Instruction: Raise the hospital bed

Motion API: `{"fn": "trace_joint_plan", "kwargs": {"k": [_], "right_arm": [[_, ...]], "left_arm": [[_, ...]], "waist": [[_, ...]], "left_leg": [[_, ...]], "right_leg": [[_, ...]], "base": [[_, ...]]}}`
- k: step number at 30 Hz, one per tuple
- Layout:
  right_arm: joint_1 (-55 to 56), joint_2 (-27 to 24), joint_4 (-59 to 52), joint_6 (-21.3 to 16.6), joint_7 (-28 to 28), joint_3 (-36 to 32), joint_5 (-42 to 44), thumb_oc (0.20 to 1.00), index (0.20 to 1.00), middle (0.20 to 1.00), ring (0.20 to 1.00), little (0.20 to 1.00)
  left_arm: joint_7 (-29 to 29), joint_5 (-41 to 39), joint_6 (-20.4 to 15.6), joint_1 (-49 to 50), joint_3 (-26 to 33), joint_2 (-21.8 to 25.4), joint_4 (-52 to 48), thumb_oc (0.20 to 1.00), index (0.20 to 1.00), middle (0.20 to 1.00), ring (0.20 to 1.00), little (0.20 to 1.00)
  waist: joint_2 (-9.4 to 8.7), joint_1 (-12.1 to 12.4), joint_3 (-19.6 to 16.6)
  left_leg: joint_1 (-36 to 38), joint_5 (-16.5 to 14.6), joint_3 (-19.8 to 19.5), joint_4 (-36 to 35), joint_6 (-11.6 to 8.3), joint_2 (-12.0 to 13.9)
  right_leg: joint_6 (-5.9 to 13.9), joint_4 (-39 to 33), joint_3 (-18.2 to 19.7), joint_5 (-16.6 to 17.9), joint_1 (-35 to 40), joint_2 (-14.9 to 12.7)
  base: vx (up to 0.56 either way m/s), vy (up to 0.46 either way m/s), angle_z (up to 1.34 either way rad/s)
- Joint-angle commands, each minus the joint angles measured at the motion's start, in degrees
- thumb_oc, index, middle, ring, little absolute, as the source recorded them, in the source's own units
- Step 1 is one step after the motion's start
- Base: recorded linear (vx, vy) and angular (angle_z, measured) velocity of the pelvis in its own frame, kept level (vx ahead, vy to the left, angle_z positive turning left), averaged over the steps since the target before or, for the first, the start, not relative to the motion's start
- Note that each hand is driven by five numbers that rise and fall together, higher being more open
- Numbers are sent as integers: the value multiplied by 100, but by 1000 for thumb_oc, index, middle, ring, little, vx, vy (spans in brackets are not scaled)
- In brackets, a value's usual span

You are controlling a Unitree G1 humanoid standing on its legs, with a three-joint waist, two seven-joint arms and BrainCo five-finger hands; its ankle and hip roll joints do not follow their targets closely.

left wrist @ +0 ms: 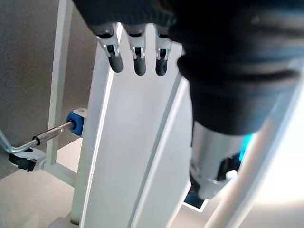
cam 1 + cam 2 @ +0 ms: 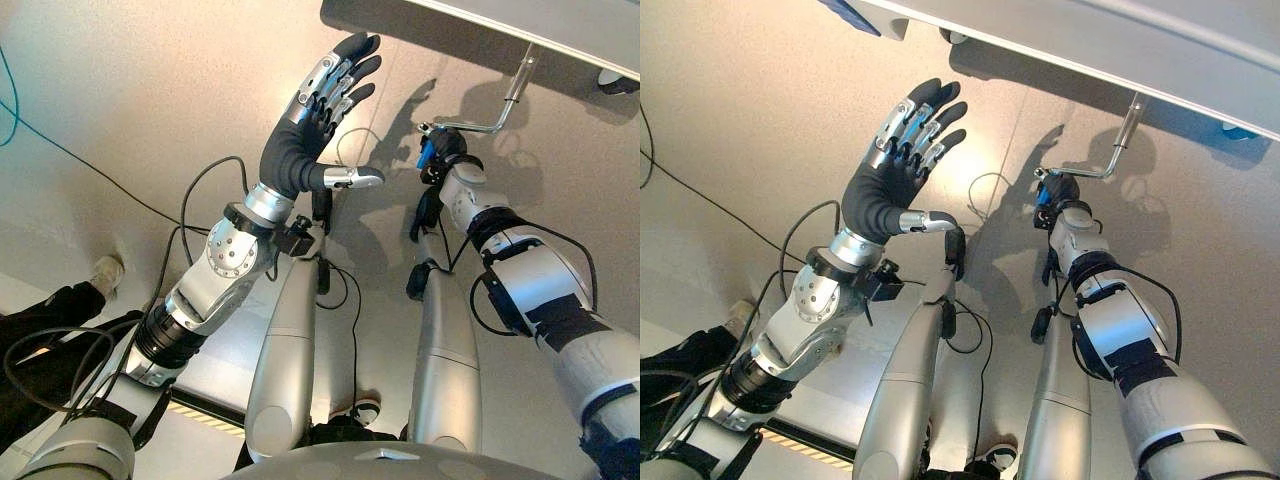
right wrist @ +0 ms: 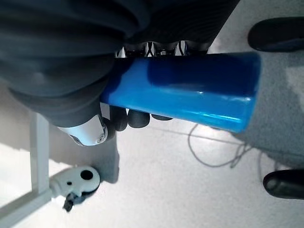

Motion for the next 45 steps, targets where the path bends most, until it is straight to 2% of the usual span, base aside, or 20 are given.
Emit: {"fn": "trace_joint_plan", "kwargs": {"k": [1,11,15,31,35,36,37,40,43,45], "right_arm": [[730,-1063,362,-61,-271,-312,270,200,200,200,200,200],[1689,-1949,506,-172,-259,-1061,666,200,200,200,200,200],[1997,-2162,582,-166,-247,-1267,642,200,200,200,200,200],[2269,-2363,524,-391,-388,-1478,715,200,200,200,200,200],[2348,-2291,173,-625,-451,-1596,974,200,200,200,200,200],[2396,-2185,-169,-767,-437,-1557,1038,200,200,200,200,200],[2869,-1888,-1754,-1146,-425,-1488,1064,200,200,200,200,200],[3772,-1459,-4112,-1641,-419,-1732,1048,200,200,200,200,200],[4381,-1200,-5811,-1841,-189,-1823,950,200,200,200,200,200],[4573,-1167,-6450,-1894,-6,-1783,1021,200,200,200,200,200]], "left_arm": [[-117,-14,-344,165,191,-133,-521,1000,1000,1000,1000,1000],[-208,-29,-344,173,270,74,-458,1000,1000,1000,1000,1000],[-250,-61,-374,190,355,116,-493,1000,1000,1000,1000,1000],[-163,-102,-406,330,579,185,-490,1000,1000,1000,1000,1000],[-124,-72,-417,393,691,161,-520,1000,1000,1000,1000,1000],[-102,-62,-426,430,763,135,-522,1000,1000,1000,1000,1000],[-62,8,-443,531,977,105,-568,1000,1000,1000,1000,1000],[-15,115,-428,695,1180,57,-646,1000,1000,1000,1000,1000],[19,178,-398,829,1345,89,-679,1000,1000,1000,1000,1000],[-17,170,-374,917,1427,138,-722,1000,1000,1000,1000,1000]], "waist": [[531,-359,-146],[474,-621,-146],[454,-696,-146],[318,-836,-146],[249,-884,-146],[224,-901,-146],[107,-1002,-146],[-38,-1124,-146],[-142,-1218,-146],[-190,-1241,-146]], "left_leg": [[8,-573,163,473,118,-115],[103,-554,260,410,97,-48],[180,-538,296,339,82,-16],[158,-534,363,312,67,47],[144,-543,359,326,64,59],[138,-538,363,324,65,63],[118,-520,382,306,61,76],[148,-496,380,258,60,76],[201,-477,377,200,60,86],[264,-459,364,143,63,73]], "right_leg": [[378,287,105,-636,254,48],[355,353,211,-657,184,118],[354,311,249,-639,196,149],[327,303,322,-591,98,246],[319,282,307,-587,102,265],[315,267,303,-581,101,279],[310,242,324,-547,84,308],[312,215,321,-533,104,318],[324,140,296,-493,177,320],[338,74,269,-469,272,314]], "base": [[0,0,0],[-7,-17,-1],[-6,-10,1],[-8,-23,-5],[0,0,0],[0,0,0],[0,0,0],[1,3,-3],[6,22,-12],[2,16,-12]]}}
